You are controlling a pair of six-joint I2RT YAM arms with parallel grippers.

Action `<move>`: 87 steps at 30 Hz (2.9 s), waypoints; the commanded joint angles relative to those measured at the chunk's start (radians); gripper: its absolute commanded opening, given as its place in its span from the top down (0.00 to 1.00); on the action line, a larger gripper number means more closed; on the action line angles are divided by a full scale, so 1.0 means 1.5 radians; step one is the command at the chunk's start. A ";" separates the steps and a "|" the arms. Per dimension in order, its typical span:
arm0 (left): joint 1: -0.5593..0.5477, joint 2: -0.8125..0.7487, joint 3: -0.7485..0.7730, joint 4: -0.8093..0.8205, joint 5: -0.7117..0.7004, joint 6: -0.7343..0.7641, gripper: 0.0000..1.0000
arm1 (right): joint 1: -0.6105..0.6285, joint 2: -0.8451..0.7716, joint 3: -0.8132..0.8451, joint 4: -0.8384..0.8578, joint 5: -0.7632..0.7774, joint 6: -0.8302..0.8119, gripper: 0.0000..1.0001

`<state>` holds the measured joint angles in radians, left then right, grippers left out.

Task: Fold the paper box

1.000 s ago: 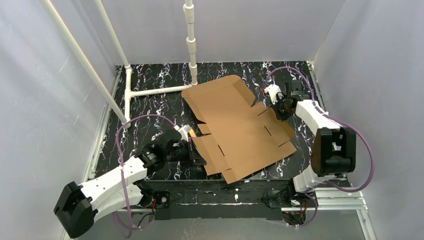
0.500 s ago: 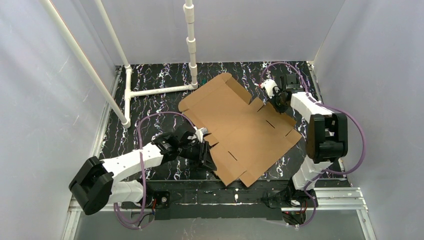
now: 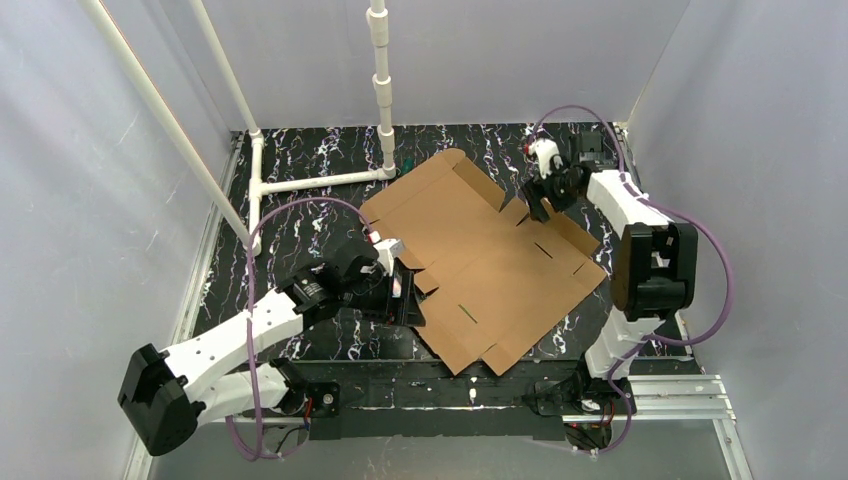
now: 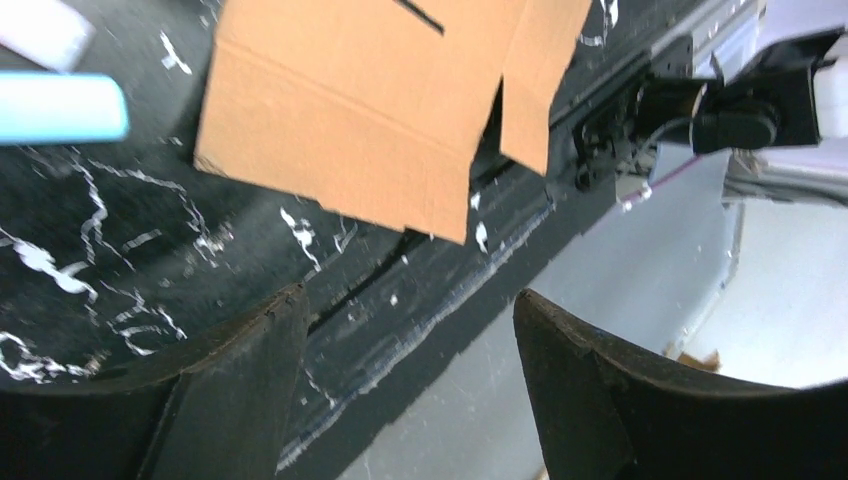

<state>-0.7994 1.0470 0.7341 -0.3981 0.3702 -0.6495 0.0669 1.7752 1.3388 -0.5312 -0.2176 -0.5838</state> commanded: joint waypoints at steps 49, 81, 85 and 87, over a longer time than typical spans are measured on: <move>0.081 0.054 -0.107 0.232 -0.056 -0.089 0.32 | 0.117 0.167 0.100 -0.099 -0.096 0.073 0.99; 0.102 -0.057 -0.130 0.231 0.063 -0.103 0.32 | -0.362 -0.256 -0.139 -0.256 -0.097 -0.112 0.68; 0.101 -0.067 -0.164 0.241 0.065 -0.113 0.32 | -0.383 -0.246 -0.210 -0.212 -0.025 -0.137 0.75; 0.101 -0.069 -0.181 0.256 0.064 -0.123 0.32 | -0.383 -0.232 -0.234 -0.196 -0.038 -0.141 0.77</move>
<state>-0.6491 0.9646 0.5091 -0.0257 0.4381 -0.8165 -0.5049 1.4055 1.0351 -0.8471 -0.3161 -0.7250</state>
